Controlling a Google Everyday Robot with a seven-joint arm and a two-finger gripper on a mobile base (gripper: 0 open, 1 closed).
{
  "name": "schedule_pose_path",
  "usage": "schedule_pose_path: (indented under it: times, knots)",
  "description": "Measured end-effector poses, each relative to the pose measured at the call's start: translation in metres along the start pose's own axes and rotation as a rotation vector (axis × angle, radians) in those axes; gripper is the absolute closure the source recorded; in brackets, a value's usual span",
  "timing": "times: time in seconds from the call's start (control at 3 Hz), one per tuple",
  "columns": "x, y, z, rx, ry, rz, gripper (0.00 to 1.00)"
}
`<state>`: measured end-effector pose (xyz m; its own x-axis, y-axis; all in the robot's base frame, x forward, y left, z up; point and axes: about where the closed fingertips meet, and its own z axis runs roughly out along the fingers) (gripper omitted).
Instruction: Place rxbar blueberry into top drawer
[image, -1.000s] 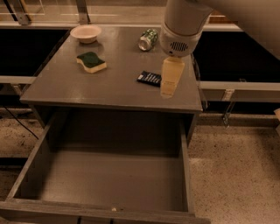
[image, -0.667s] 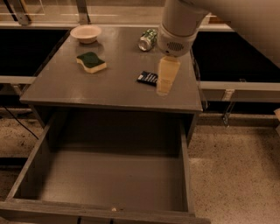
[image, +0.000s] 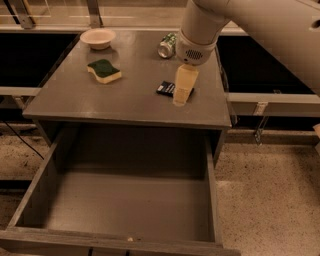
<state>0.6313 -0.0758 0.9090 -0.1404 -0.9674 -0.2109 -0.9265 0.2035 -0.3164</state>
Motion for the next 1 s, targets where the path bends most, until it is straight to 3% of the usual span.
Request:
schedule_pose_path:
  times: [0.67, 1.0]
  knots:
    - [0.017, -0.027, 0.055, -0.096, 0.047, 0.083, 0.00]
    - [0.015, -0.037, 0.074, -0.119, 0.058, 0.087, 0.00]
